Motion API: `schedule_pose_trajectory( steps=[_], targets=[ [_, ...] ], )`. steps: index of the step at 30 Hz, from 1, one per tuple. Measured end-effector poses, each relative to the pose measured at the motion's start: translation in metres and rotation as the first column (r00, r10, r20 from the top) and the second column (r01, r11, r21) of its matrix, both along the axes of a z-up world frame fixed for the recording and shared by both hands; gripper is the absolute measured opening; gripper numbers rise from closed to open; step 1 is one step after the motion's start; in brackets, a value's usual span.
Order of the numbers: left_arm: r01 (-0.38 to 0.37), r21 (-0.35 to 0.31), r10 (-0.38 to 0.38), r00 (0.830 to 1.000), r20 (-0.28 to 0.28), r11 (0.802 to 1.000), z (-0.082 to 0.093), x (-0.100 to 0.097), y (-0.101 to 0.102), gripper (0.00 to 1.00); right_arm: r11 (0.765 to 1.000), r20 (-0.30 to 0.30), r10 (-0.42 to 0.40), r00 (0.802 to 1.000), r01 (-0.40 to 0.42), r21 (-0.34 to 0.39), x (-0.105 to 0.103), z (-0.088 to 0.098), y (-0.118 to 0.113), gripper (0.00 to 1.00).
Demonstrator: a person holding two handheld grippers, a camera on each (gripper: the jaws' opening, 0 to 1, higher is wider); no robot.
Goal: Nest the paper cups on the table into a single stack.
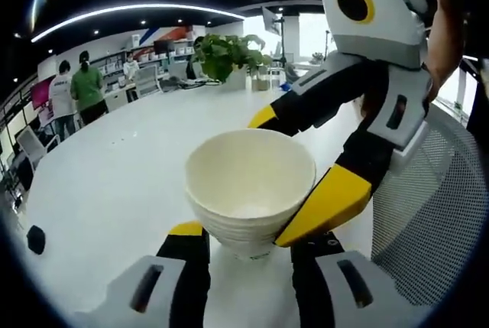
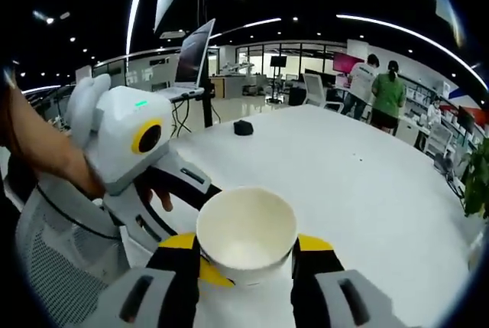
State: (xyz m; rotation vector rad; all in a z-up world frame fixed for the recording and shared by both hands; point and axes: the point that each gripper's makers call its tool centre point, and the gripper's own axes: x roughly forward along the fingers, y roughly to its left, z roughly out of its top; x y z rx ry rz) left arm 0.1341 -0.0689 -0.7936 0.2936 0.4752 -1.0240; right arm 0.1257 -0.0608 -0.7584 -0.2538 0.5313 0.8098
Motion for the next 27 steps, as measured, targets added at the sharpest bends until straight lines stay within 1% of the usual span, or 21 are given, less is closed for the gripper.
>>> schedule_pose_trajectory(
  steps=[9,16,22,27],
  targets=[
    [-0.005,0.006,0.005,1.000,0.007,1.000,0.004,0.021,0.003,0.41,1.000,0.012,0.002,1.000,-0.002,0.006,0.023,0.003,0.003,0.46],
    [-0.003,0.021,0.003,1.000,0.011,1.000,0.002,0.042,0.006,0.41,1.000,0.006,-0.004,1.000,0.004,0.015,0.041,0.002,0.006,0.46],
    [0.014,0.042,-0.015,1.000,0.007,0.999,-0.003,0.058,0.006,0.41,1.000,-0.009,-0.022,1.000,0.023,0.021,0.057,-0.003,0.006,0.46],
    [0.025,0.056,-0.026,1.000,0.004,0.998,-0.007,0.070,0.005,0.41,0.999,-0.022,-0.043,0.999,0.044,0.022,0.074,-0.010,0.005,0.46]
  ],
)
